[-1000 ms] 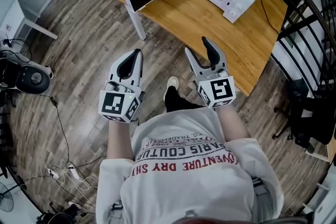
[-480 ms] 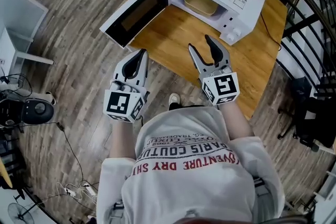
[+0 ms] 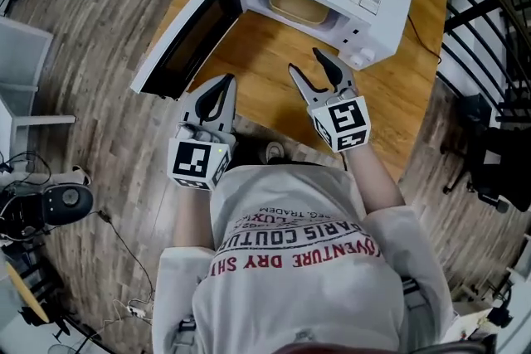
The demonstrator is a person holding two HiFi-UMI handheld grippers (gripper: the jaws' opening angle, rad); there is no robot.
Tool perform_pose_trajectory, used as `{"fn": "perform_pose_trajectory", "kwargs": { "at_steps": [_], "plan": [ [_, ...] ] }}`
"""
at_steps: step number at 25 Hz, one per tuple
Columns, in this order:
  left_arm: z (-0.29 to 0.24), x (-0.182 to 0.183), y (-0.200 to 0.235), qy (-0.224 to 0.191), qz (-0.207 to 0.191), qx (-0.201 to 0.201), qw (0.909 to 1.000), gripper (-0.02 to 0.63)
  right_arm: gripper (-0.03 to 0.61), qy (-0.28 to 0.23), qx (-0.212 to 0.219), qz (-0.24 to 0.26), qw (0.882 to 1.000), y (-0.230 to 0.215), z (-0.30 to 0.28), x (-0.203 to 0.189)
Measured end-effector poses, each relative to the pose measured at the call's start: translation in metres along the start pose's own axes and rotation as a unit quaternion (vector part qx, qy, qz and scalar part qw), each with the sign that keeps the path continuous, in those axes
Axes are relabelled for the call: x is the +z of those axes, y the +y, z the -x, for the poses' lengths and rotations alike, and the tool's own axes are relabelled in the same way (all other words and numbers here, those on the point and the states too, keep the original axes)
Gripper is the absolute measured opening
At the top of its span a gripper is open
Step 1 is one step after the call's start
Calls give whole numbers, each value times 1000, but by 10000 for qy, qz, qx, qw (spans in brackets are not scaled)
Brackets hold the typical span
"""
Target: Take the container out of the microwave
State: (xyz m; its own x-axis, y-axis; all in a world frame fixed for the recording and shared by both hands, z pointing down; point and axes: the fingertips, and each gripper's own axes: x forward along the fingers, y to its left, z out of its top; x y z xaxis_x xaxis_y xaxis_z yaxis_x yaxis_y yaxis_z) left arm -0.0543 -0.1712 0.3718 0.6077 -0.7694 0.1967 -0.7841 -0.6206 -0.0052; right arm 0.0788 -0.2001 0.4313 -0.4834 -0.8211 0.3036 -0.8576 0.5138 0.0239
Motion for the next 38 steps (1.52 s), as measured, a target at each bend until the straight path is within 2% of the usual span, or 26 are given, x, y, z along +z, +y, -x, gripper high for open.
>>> {"fn": "perform_pose_trajectory", "kwargs": {
  "at_steps": [4,8,14,18,23,28,31,34,38],
  "plan": [
    [-31,-10,9,171,-22,-335,9993,15,235,481,-95,-219,9986,-19,-26,-17],
    [-60,-18,24,229,-38,-627,9978,17,235,1030,-199,23,9945,-35,-60,-37],
    [-86,-34,39,431,-122,-1016,9938,17,236,1989,-270,419,9787,-52,-104,-65],
    [-99,-44,51,484,-41,-1161,9920,17,236,2515,-349,840,9636,-66,-129,-82],
    [-110,-53,57,571,95,-1389,9886,15,241,3121,-424,1520,9369,-81,-150,-103],
    [-112,-59,58,682,161,-1586,9848,15,241,3612,-99,1813,9147,-86,-163,-118],
    [-113,-63,56,739,179,-1707,9824,17,206,3779,-102,1912,9058,-91,-165,-119],
    [-114,-65,55,778,193,-1765,9810,17,72,3955,-170,2063,8948,-97,-165,-121],
    [-112,-62,52,734,224,-1830,9801,17,64,4105,-135,2212,8845,-100,-162,-122]
  ]
}}
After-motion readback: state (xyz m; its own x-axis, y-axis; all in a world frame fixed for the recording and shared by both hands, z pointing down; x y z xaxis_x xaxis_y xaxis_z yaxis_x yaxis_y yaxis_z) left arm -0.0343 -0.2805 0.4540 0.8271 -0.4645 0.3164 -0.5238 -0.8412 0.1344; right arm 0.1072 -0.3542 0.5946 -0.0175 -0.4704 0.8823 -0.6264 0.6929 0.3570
